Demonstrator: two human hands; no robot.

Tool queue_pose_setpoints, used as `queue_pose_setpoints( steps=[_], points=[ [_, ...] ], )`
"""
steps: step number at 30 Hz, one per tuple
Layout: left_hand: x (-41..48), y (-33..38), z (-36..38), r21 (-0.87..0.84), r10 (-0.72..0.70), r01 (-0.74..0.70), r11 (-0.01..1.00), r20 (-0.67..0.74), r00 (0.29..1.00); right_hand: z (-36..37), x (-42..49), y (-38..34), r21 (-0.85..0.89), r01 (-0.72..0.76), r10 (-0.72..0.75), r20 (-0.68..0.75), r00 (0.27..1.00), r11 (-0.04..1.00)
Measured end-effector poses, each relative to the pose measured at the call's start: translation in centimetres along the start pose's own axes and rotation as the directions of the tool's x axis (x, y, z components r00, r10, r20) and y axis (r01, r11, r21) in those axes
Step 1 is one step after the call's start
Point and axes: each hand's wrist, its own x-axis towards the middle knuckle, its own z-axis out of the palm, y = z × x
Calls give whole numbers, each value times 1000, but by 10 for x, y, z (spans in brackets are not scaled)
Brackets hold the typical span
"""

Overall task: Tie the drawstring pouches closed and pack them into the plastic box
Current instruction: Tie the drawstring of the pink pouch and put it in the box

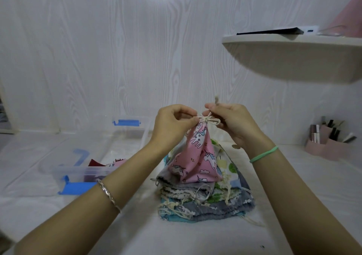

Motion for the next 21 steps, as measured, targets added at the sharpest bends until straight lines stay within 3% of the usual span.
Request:
queue_pose_setpoints(
  steps=[6,13,15,17,21],
  points=[
    [-10,0,13,-134,53,-64,989,-82,995,9,3,2,-192,-17,21,18,1000,981],
    [-14,-2,20,-269,-201,175,947,-73,977,14,5,6,-196,-47,57,48,997,979],
    [-12,1,20,-405,-358,314,859,-35,933,15,5,6,-198,-67,77,43,996,978],
    [-10,3,20,-568,-490,422,707,36,871,15,5,6,-227,-62,68,17,998,972],
    [-10,2,22,-747,-568,398,532,33,822,13,8,7,-306,-48,52,5,999,951]
  ],
)
